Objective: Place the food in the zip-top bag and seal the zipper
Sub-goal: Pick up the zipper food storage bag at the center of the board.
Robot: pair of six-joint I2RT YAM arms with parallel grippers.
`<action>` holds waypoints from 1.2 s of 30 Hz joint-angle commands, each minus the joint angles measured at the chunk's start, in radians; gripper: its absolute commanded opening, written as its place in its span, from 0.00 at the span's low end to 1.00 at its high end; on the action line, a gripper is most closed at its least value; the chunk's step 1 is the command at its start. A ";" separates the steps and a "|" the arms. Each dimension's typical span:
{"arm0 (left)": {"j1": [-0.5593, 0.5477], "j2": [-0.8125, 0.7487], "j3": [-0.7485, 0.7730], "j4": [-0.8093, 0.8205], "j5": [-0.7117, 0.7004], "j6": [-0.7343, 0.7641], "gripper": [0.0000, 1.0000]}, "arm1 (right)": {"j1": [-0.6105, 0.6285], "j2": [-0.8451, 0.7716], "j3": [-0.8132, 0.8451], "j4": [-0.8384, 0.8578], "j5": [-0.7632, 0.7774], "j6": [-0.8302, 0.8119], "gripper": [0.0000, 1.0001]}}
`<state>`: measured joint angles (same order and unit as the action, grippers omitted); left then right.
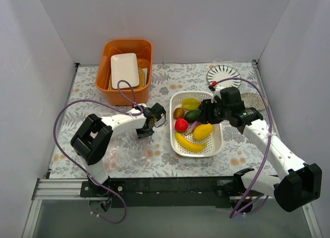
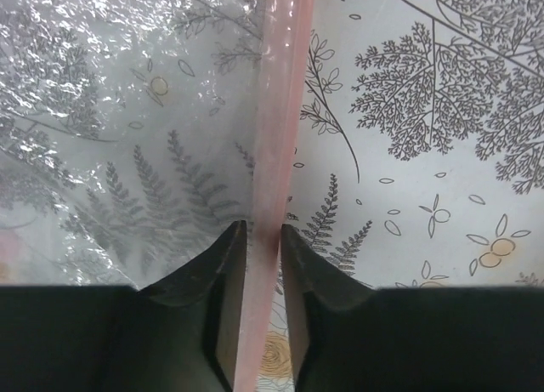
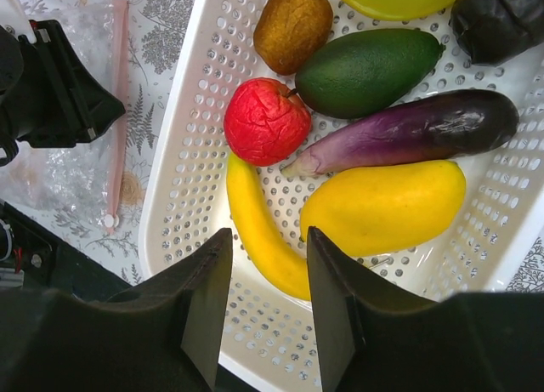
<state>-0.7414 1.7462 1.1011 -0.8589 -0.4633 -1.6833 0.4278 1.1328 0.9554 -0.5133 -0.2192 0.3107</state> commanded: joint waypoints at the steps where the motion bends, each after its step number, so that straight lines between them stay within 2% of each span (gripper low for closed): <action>1: 0.005 -0.036 -0.012 0.008 -0.008 -0.003 0.16 | 0.005 -0.019 -0.003 0.033 -0.023 -0.002 0.47; 2: 0.005 -0.039 -0.015 0.009 -0.008 -0.003 0.10 | 0.005 -0.019 -0.003 0.033 -0.026 -0.004 0.47; 6: 0.007 -0.063 -0.014 -0.002 -0.017 -0.009 0.01 | 0.005 -0.022 0.000 0.033 -0.029 -0.001 0.46; 8: 0.007 -0.091 -0.010 -0.006 -0.017 -0.009 0.00 | 0.005 -0.022 -0.001 0.035 -0.032 0.002 0.45; 14: 0.007 -0.240 -0.004 0.006 0.017 0.020 0.00 | 0.006 -0.010 -0.021 0.090 -0.155 0.016 0.41; 19: 0.005 -0.379 -0.030 0.064 0.090 0.054 0.00 | 0.041 0.036 -0.047 0.218 -0.236 0.090 0.41; 27: 0.007 -0.479 -0.055 0.107 0.164 0.092 0.00 | 0.156 0.153 -0.023 0.430 -0.307 0.202 0.49; 32: 0.005 -0.524 -0.070 0.155 0.198 0.129 0.00 | 0.253 0.280 0.022 0.533 -0.290 0.243 0.51; 36: 0.007 -0.530 -0.069 0.175 0.235 0.151 0.00 | 0.282 0.346 0.043 0.598 -0.284 0.277 0.54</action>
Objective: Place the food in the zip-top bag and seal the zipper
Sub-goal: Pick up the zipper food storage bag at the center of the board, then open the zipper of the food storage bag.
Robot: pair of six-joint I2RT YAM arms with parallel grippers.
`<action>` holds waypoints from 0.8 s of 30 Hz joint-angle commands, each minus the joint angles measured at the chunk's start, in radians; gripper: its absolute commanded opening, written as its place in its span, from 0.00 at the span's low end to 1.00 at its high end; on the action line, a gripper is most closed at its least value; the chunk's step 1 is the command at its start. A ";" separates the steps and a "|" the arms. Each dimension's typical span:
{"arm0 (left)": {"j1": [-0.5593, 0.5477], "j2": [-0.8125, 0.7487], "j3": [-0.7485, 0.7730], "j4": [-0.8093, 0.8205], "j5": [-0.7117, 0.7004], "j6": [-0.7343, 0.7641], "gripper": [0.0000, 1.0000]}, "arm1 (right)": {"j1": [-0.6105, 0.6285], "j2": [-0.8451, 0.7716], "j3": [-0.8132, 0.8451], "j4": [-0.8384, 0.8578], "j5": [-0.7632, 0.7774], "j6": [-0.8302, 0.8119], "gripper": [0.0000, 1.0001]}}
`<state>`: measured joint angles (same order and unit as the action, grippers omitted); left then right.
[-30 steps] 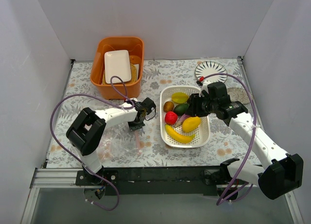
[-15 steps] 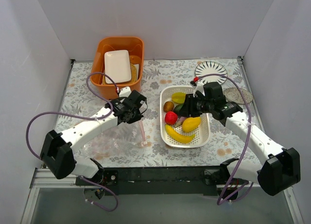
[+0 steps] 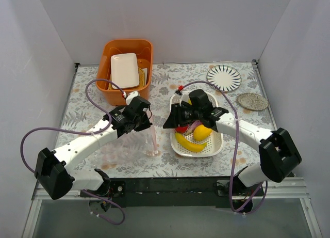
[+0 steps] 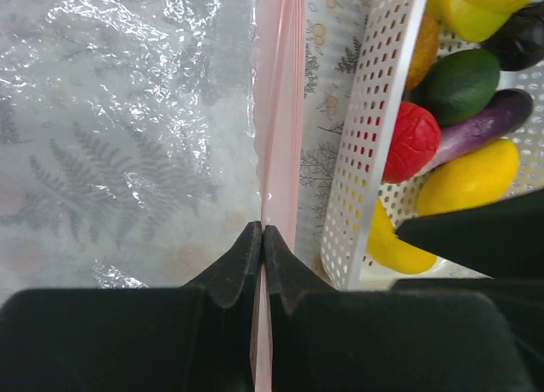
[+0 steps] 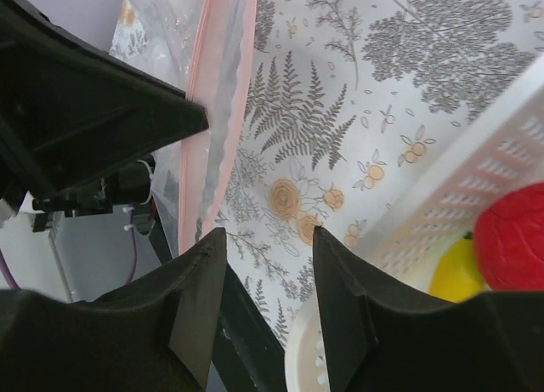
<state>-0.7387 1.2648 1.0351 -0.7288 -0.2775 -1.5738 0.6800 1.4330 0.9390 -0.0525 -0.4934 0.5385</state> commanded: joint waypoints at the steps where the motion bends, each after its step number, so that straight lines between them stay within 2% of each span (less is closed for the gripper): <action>1: 0.002 -0.048 -0.001 0.052 0.055 0.043 0.00 | 0.033 0.058 0.064 0.147 -0.013 0.060 0.54; 13: 0.004 -0.074 -0.032 0.085 0.090 0.052 0.00 | 0.079 0.167 0.130 0.192 -0.005 0.083 0.54; 16: 0.004 -0.082 -0.027 0.081 0.089 0.057 0.00 | 0.084 0.191 0.136 0.177 0.025 0.074 0.47; 20: 0.004 -0.094 -0.027 0.081 0.093 0.060 0.00 | 0.084 0.214 0.139 0.180 0.029 0.072 0.44; 21: 0.004 -0.097 -0.029 0.081 0.095 0.063 0.00 | 0.084 0.219 0.139 0.183 0.029 0.074 0.41; 22: 0.004 -0.099 -0.029 0.083 0.096 0.064 0.00 | 0.084 0.227 0.141 0.186 0.032 0.074 0.32; 24: 0.004 -0.107 -0.029 0.080 0.093 0.066 0.00 | 0.084 0.231 0.139 0.189 0.038 0.074 0.22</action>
<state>-0.7372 1.2018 1.0061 -0.6563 -0.1932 -1.5249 0.7597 1.6520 1.0382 0.0933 -0.4725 0.6147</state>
